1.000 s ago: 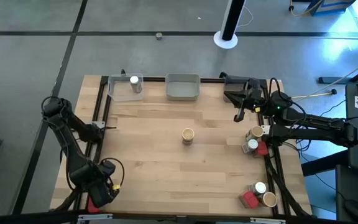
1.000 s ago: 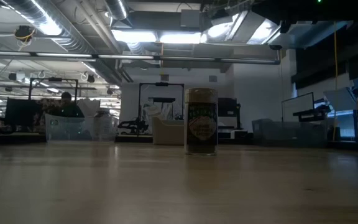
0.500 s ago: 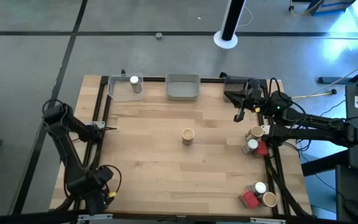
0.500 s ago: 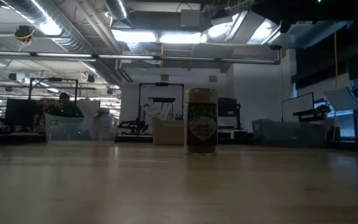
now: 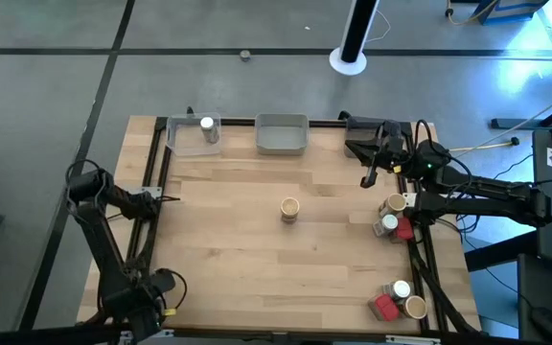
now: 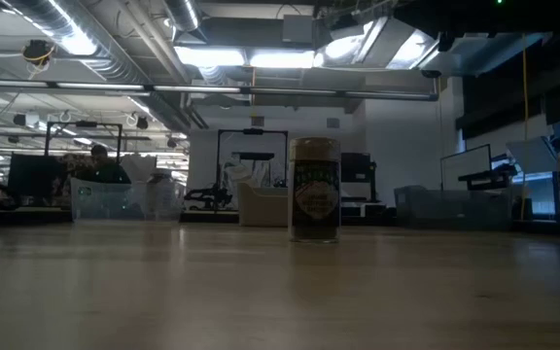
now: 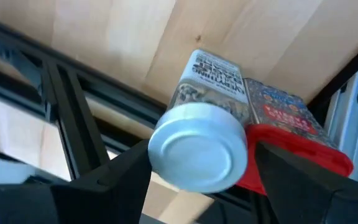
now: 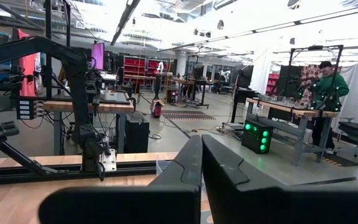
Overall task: Sort spices by type
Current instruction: Put the white seasoning bottle into the transparent bin
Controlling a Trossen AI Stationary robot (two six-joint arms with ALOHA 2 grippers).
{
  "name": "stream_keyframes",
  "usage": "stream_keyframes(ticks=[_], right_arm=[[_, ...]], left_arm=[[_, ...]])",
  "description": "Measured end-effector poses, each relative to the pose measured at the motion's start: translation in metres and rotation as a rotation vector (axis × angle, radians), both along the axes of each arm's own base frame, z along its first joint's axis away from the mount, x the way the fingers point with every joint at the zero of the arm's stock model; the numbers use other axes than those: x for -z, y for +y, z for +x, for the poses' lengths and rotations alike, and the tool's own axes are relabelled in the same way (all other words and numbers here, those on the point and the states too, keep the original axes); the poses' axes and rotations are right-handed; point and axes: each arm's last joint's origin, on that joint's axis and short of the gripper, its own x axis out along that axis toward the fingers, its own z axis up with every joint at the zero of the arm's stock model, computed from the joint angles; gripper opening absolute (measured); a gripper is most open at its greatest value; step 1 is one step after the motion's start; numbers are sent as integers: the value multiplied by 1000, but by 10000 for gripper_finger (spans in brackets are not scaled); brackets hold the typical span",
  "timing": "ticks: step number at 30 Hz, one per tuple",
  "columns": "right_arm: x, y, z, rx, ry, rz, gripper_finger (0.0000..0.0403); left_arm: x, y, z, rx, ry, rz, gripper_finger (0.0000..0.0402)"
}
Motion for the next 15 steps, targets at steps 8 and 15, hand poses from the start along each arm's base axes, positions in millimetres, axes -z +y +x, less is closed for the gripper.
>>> stream_keyframes(ticks=[8,15], right_arm=[[0,0,0,0,0,0,12],[0,0,0,0,0,0,12]], left_arm=[[1,3,-1,35,6,45,265],[1,5,-2,32,11,62,265]])
